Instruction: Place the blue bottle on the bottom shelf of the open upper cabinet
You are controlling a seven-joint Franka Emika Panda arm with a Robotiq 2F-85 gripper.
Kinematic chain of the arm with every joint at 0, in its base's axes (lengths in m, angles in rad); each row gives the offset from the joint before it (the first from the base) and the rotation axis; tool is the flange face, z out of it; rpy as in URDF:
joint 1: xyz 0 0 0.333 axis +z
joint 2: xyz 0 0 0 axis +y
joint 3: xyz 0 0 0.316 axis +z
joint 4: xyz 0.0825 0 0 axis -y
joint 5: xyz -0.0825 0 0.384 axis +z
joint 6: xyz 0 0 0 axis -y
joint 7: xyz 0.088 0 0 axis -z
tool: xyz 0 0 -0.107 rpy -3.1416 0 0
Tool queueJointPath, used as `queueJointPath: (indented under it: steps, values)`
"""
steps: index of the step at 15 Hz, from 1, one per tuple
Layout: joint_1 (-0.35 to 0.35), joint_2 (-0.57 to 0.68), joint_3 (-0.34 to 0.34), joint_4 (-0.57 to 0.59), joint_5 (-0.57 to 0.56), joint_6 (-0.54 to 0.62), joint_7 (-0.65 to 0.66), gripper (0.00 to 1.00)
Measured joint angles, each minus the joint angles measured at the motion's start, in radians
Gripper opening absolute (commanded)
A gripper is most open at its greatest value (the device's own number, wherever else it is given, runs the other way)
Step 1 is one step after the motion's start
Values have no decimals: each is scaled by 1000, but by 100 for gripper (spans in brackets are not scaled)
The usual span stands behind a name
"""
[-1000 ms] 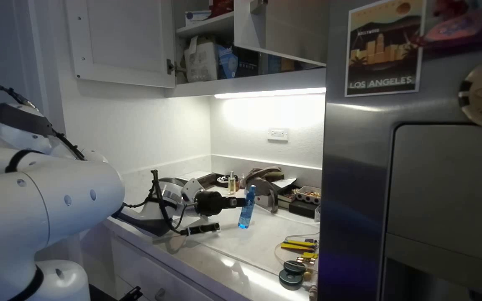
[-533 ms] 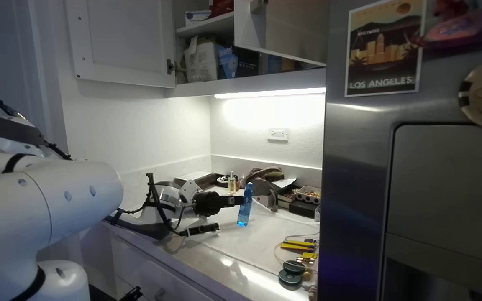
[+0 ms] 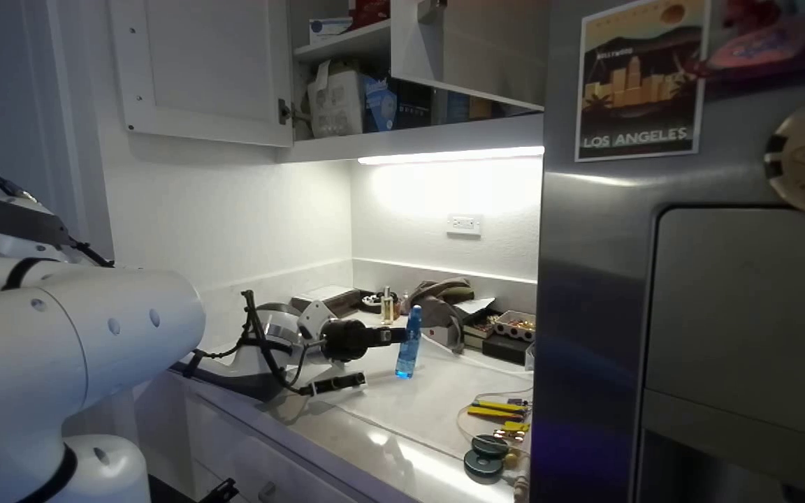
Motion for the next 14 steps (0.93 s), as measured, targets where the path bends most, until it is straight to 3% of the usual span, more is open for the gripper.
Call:
queueJointPath:
  steps: [13, 14]
  values:
    - [47, -16, 5, -40, 28, 17, 0, 11]
    - [50, -17, 5, -42, 32, 18, 0, 56]
